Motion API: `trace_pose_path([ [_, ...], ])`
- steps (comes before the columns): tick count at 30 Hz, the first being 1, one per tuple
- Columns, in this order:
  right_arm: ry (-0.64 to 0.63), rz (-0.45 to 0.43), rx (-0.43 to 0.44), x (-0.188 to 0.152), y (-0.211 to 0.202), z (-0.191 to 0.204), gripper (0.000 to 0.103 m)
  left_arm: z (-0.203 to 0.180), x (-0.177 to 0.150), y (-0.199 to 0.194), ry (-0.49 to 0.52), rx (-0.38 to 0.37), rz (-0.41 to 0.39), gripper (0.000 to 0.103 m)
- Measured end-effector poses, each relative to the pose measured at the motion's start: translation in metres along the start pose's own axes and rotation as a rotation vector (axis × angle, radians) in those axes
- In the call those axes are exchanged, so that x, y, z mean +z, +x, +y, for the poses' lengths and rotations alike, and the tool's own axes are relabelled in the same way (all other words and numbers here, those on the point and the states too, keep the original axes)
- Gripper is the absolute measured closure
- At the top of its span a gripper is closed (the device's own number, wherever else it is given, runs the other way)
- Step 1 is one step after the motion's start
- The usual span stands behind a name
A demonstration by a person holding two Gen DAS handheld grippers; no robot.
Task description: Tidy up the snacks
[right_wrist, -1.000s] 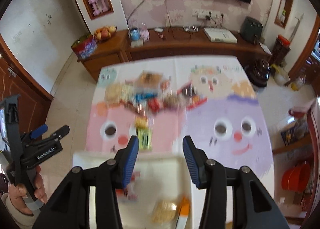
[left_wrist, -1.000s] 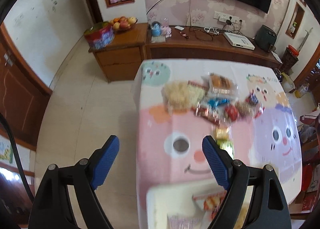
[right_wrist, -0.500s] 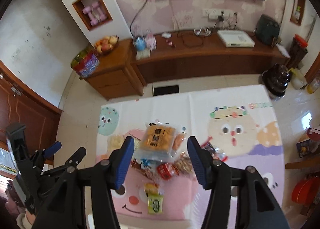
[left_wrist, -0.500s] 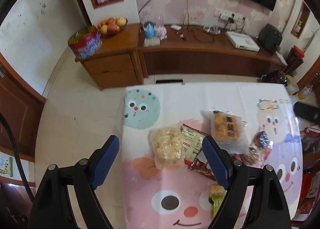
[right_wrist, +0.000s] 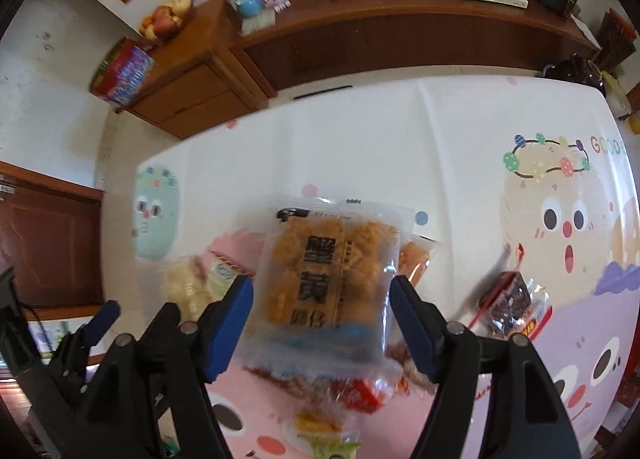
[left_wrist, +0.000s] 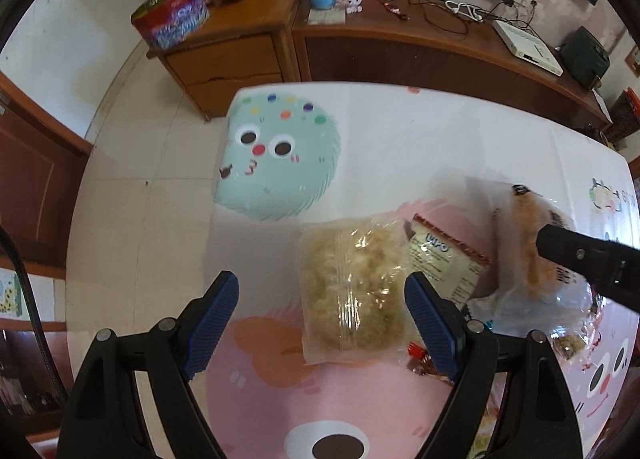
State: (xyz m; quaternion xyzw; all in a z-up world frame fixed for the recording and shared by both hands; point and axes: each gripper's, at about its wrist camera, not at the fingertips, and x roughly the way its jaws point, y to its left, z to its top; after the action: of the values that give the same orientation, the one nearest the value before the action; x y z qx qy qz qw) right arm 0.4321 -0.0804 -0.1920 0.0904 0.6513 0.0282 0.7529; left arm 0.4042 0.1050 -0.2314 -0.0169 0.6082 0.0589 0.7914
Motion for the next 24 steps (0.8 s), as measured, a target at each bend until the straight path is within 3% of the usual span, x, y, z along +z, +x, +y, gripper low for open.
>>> trace_pose_path([
  [3, -0.019, 0.014, -0.055, 0.003, 0.016, 0.005, 0.025, 0.001, -0.001, 0.012, -0.023, -0.011, 0.015, 0.019],
  [11, -0.006, 0.098, -0.01, 0.002, 0.041, 0.01, 0.017, 0.004, -0.005, 0.033, -0.054, -0.027, 0.038, 0.018],
  [13, -0.014, 0.116, -0.049, -0.001, 0.05, 0.01, 0.018, 0.006, -0.005, 0.033, -0.064, -0.047, 0.039, 0.024],
  [15, -0.018, 0.108, -0.049, -0.003, 0.052, 0.01, 0.021, 0.009, -0.005, 0.033, -0.078, -0.08, 0.047, 0.044],
  [17, -0.01, 0.095, -0.047, -0.005, 0.049, 0.008, 0.022, 0.015, -0.006, 0.031, -0.093, -0.086, 0.05, 0.05],
  [24, -0.012, 0.06, -0.065, -0.023, 0.031, -0.002, 0.025, 0.026, -0.02, 0.018, -0.108, -0.082, 0.02, 0.054],
])
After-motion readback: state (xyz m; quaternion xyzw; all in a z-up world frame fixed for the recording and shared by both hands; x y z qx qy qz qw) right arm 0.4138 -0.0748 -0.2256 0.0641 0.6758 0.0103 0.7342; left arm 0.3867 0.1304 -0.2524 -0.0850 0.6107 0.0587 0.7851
